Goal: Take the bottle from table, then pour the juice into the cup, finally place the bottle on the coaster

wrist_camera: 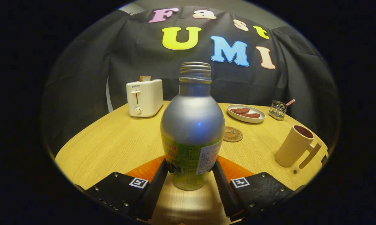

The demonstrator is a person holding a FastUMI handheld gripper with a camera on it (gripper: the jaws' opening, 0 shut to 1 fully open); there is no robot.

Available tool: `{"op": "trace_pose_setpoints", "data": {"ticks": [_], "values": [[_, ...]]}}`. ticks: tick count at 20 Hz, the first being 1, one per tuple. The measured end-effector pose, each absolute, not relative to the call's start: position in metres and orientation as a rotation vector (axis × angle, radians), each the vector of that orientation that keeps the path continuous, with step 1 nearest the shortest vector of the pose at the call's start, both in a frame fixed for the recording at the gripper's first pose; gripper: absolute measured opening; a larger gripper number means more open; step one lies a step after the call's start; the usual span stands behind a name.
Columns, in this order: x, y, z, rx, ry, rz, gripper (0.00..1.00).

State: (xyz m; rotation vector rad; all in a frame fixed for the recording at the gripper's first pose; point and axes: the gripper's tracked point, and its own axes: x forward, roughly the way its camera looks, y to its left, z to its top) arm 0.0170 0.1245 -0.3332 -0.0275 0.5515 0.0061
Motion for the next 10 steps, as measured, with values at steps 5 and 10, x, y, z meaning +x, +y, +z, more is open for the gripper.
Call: {"op": "trace_pose_setpoints", "data": {"ticks": [5, 10], "values": [[0.02, 0.123, -0.332, -0.008, 0.568, 0.003, 0.76], [0.03, 0.119, -0.304, 0.045, 0.539, -0.019, 0.74]]}}
